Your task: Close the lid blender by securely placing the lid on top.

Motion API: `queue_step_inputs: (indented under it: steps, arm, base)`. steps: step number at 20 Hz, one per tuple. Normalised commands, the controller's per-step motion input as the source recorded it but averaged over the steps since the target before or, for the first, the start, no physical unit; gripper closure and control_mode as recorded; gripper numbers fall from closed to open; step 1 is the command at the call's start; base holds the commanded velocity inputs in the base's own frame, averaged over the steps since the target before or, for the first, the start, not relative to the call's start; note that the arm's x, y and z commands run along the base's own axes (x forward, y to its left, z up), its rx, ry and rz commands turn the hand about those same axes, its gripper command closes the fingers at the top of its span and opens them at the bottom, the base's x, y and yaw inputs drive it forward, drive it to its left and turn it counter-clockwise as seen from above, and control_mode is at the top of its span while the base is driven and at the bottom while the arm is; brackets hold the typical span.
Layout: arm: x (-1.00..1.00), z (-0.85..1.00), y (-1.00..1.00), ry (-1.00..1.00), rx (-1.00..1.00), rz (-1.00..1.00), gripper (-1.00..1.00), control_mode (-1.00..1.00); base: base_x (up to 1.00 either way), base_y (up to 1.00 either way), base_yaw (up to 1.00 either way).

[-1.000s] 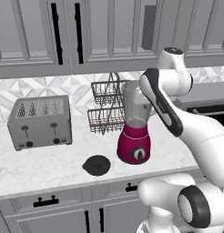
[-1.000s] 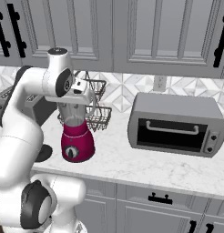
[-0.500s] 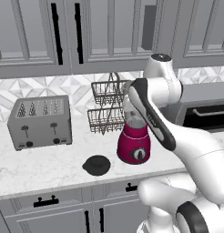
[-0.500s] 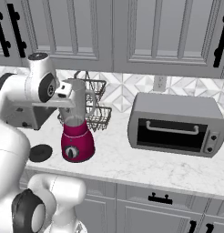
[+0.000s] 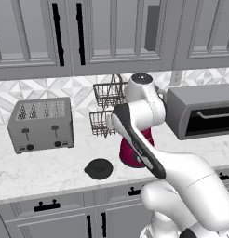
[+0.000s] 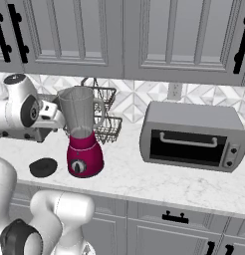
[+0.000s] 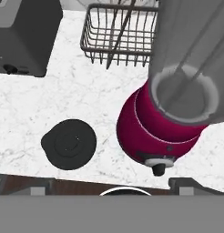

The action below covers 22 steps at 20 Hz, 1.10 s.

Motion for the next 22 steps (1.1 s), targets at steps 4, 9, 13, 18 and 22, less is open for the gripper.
queue_step_inputs:
  steps: [4,9,13,18,22]
  arm:
    - [-0.17,-0.49,0.56,0.01,0.0,-0.03,-1.0,-1.0]
    - [-0.18,-0.46,0.41,0.0,0.0,-0.06,-1.0,-1.0]
    - [-0.04,-0.44,0.25,0.04,0.0,-0.03,-1.0,-1.0]
    - [0.0,-0.44,0.22,0.08,0.0,-0.01,-1.0,-1.0]
    - [0.0,-0.41,0.23,0.1,0.0,0.0,-1.0,-1.0]
  base:
    - [0.0,0.0,0.0]
    - [0.0,0.0,0.0]
    - [0.0,0.0,0.0]
    - [0.0,0.0,0.0]
    - [0.0,0.0,0.0]
